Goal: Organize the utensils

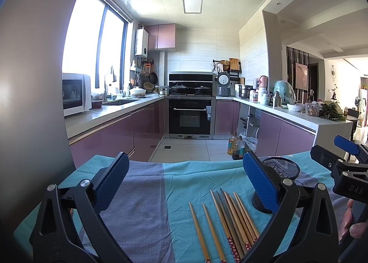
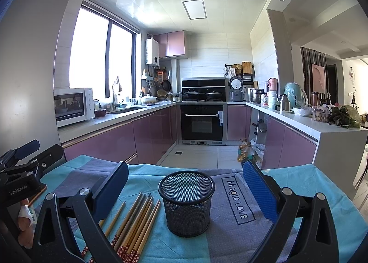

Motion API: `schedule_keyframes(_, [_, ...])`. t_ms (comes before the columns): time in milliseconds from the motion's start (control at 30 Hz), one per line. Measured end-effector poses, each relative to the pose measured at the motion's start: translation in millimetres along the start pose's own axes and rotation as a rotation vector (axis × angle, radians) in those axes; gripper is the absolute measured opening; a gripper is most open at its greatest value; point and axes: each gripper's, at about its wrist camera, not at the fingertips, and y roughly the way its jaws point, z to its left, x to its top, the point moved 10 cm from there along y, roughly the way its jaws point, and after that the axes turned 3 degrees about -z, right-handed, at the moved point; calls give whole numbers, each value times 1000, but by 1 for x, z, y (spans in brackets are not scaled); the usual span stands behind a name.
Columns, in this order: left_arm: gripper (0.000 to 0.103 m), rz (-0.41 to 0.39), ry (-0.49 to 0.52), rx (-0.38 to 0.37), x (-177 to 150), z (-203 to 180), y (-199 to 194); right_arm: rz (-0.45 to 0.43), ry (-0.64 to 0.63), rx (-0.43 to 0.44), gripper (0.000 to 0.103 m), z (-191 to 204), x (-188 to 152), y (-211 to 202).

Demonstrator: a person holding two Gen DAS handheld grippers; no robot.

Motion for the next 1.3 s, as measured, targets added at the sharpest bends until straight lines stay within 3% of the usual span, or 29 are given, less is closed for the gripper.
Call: schedule_keyframes(1300, [98, 10, 2, -3, -4, -3, -1, 5, 7, 6, 96, -3, -4, 2])
